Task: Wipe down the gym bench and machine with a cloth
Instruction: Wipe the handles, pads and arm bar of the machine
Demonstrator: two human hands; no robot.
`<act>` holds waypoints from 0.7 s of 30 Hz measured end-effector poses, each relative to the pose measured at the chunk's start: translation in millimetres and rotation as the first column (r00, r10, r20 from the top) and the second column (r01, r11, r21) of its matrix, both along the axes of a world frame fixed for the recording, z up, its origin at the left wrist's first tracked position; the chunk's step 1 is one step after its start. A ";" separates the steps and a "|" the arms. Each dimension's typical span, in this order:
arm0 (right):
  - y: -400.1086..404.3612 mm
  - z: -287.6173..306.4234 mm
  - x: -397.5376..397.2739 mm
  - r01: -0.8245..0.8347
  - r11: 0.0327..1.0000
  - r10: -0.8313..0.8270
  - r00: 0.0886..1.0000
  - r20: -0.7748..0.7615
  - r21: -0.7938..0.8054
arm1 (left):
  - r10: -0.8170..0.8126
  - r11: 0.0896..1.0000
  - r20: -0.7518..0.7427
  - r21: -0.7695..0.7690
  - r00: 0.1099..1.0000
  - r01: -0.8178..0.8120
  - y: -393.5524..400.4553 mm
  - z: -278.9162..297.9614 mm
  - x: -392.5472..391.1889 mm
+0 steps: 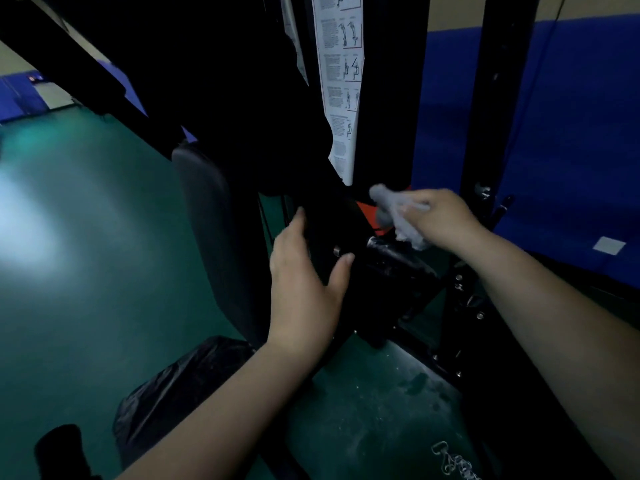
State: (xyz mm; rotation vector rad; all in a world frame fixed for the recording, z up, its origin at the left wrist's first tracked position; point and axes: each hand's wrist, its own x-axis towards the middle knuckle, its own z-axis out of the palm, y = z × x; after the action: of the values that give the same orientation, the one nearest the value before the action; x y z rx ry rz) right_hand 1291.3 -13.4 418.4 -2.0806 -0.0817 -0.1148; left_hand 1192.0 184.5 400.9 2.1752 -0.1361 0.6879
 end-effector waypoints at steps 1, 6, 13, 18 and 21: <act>1.5 0.8 -2.1 0.057 0.996 -0.061 0.997 0.053 0.063 | 0.006 1.000 -0.023 0.025 1.000 -0.006 2.2 -4.1 1.8; 43.9 -24.9 -19.5 0.070 0.940 -0.035 0.993 0.111 -0.334 | -0.041 0.994 -0.122 -0.109 0.992 0.027 1.2 2.4 29.2; 7.9 -6.0 -25.3 0.066 0.850 -0.140 0.985 -0.104 -0.523 | -0.132 0.976 -0.215 -0.200 0.968 0.089 6.1 9.6 67.3; 14.1 -29.2 -30.2 0.204 0.857 -0.152 0.978 0.146 -0.473 | -0.148 0.976 -0.204 -0.189 0.968 0.110 10.2 5.6 72.4; 43.1 -42.6 -26.6 0.288 0.809 -0.087 0.921 0.380 -0.513 | -0.166 0.972 -0.199 -0.196 0.966 0.127 10.3 4.5 72.9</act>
State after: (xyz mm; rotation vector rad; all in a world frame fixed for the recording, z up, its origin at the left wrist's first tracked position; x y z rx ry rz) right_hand 1264.6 29.6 375.8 -2.6394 -0.1281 -0.6489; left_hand 1264.9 194.7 405.4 2.0243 -0.1153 0.3634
